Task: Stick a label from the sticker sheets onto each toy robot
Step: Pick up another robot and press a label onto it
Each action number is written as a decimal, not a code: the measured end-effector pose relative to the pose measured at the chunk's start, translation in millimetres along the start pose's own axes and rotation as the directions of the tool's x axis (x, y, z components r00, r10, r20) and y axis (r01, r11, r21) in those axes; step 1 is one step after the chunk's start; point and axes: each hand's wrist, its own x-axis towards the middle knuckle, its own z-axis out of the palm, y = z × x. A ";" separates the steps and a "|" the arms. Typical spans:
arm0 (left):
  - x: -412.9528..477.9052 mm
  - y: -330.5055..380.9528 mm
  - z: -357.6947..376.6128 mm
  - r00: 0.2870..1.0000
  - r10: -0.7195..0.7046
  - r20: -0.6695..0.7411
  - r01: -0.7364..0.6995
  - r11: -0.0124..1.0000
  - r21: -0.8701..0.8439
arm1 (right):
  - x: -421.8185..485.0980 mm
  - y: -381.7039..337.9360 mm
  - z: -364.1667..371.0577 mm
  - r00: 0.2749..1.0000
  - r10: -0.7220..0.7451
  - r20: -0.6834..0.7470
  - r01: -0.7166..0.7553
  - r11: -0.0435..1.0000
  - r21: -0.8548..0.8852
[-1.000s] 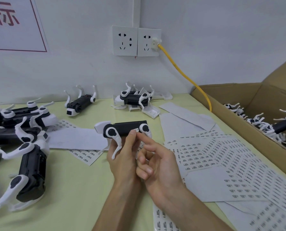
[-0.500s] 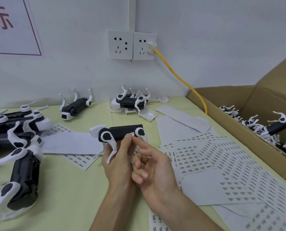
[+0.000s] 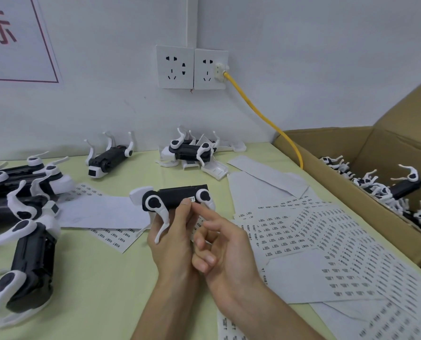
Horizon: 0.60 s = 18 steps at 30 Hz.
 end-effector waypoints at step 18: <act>4.8 -3.3 -4.3 1.000 0.008 -0.001 -0.008 1.000 0.013 | -0.4 -0.2 0.4 1.000 0.004 -0.006 -0.004 1.000 0.002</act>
